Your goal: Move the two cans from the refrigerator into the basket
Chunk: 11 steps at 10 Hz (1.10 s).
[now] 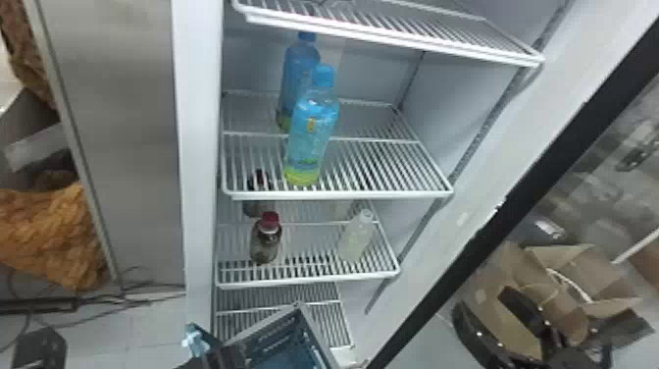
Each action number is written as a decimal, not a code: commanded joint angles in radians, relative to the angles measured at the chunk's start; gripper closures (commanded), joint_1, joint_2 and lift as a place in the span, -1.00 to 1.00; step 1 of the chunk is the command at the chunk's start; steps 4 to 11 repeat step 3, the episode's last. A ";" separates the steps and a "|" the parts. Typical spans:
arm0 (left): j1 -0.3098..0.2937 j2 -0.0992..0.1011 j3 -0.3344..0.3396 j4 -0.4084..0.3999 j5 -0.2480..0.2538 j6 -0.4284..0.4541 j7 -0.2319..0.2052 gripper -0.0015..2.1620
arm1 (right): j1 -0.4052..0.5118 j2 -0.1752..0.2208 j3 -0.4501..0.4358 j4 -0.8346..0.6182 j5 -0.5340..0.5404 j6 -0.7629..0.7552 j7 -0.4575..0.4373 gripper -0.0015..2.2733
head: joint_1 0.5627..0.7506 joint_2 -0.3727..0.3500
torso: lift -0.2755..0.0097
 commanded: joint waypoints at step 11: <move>-0.005 0.000 0.002 -0.004 0.002 0.000 0.000 0.11 | -0.012 0.000 0.004 -0.003 0.005 -0.002 0.000 -0.88 | 0.41 -0.94 | 0.69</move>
